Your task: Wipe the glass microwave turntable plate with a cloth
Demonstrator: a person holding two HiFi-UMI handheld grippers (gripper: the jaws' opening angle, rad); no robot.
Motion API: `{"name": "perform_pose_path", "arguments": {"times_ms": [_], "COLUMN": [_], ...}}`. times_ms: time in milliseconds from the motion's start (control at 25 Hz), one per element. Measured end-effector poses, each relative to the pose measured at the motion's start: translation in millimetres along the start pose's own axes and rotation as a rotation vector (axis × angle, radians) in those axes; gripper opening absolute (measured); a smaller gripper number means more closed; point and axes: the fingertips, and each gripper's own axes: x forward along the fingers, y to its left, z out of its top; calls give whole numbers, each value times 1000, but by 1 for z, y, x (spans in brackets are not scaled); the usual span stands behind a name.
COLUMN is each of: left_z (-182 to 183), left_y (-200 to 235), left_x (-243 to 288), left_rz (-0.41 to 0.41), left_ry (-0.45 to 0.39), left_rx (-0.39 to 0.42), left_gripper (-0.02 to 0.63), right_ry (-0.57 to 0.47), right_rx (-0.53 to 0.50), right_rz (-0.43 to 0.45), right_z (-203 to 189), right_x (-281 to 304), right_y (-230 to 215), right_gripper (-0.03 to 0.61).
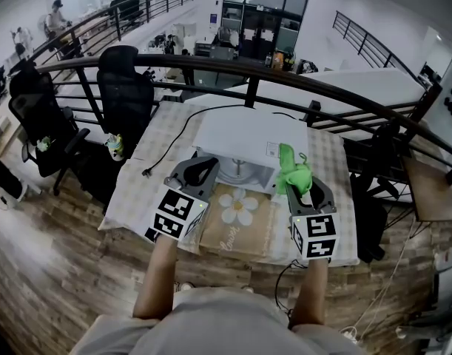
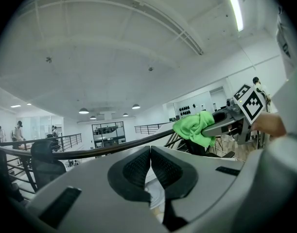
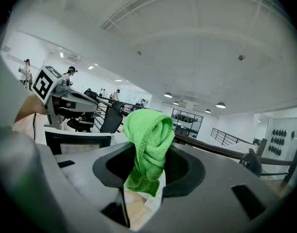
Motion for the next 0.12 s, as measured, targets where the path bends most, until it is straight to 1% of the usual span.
{"name": "perform_pose_path", "arguments": {"times_ms": [120], "left_z": [0], "left_y": [1], "left_x": [2], "left_rz": [2], "left_ry": [1], "left_rx": [4], "left_gripper": [20], "right_ry": [-4], "right_rx": [0], "right_rz": [2], "right_z": [0], "right_x": [1], "right_y": [0], "right_gripper": [172]}}
